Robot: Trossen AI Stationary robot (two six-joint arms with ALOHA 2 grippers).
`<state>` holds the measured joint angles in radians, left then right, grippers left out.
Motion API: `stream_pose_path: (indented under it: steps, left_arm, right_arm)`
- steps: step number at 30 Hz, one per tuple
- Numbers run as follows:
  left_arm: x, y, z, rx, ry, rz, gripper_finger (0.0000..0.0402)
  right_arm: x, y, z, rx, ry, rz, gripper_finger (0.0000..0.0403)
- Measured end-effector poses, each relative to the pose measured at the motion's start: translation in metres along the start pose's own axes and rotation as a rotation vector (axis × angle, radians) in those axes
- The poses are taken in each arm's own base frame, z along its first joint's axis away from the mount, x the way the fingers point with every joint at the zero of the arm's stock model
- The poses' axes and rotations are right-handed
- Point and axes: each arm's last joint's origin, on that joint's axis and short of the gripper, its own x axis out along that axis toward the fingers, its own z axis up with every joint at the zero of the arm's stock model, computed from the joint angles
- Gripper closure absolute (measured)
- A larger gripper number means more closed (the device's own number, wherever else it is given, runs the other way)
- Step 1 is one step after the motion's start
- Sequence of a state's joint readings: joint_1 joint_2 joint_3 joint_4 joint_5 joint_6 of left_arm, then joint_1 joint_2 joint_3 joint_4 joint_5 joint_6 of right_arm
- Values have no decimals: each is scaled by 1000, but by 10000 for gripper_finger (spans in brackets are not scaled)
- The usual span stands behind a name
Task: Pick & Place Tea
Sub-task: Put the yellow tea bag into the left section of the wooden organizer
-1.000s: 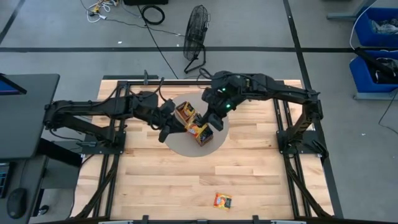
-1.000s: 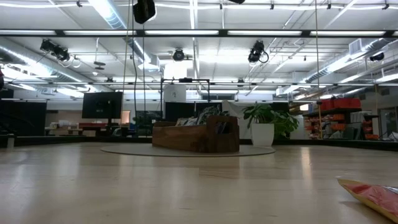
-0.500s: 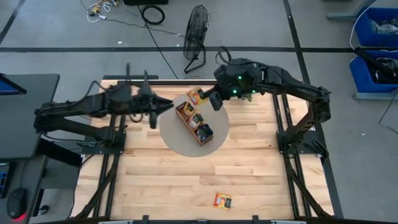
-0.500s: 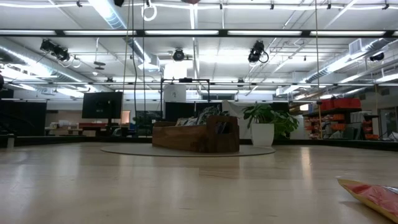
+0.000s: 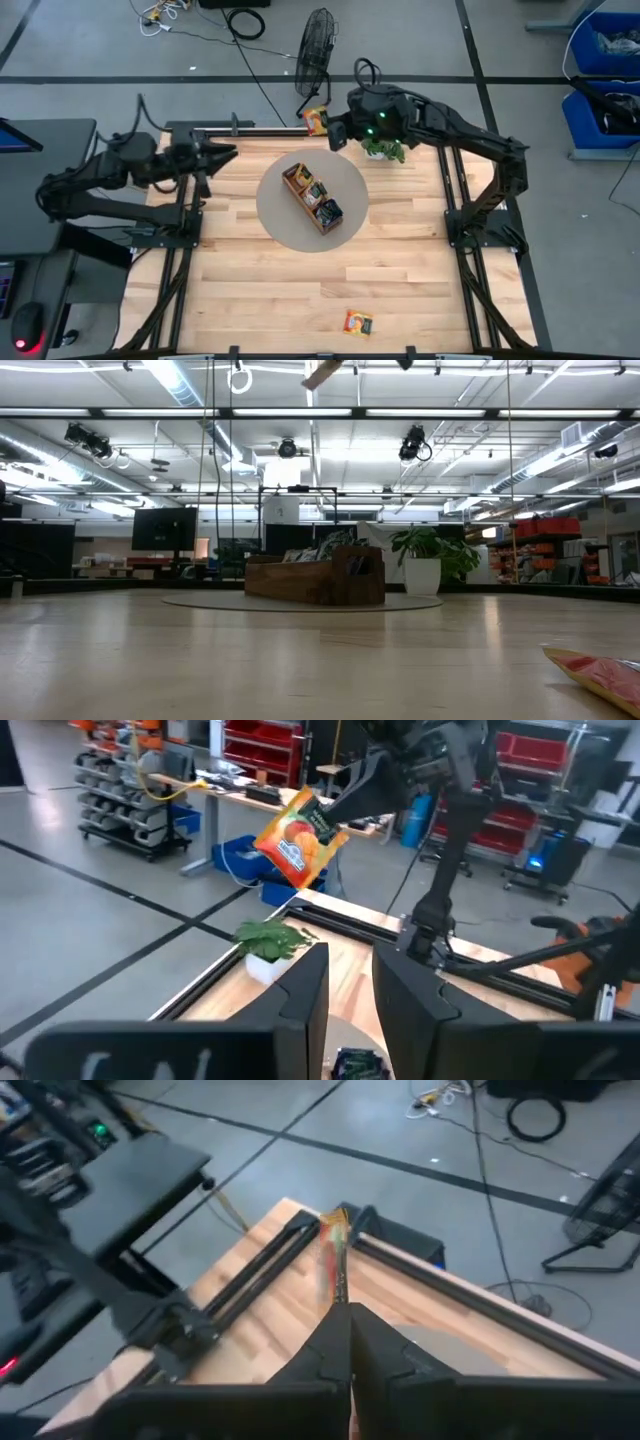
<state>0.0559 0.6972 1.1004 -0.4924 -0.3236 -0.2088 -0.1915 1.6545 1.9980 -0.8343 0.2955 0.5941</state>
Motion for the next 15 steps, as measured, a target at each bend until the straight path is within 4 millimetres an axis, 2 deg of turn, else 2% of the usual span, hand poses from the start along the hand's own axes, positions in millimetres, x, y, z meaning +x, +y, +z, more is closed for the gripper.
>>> stream_pose_path:
  steps: [5, 15]
  left_arm:
    - [-16, 6, 0, -19, -16, 22, 317]
    - [-28, 11, -4, -34, 16, 37, 317]
  right_arm:
    - [26, -7, -1, 8, 16, -34, 403]
    - [100, -19, -29, -18, 197, -84, 403]
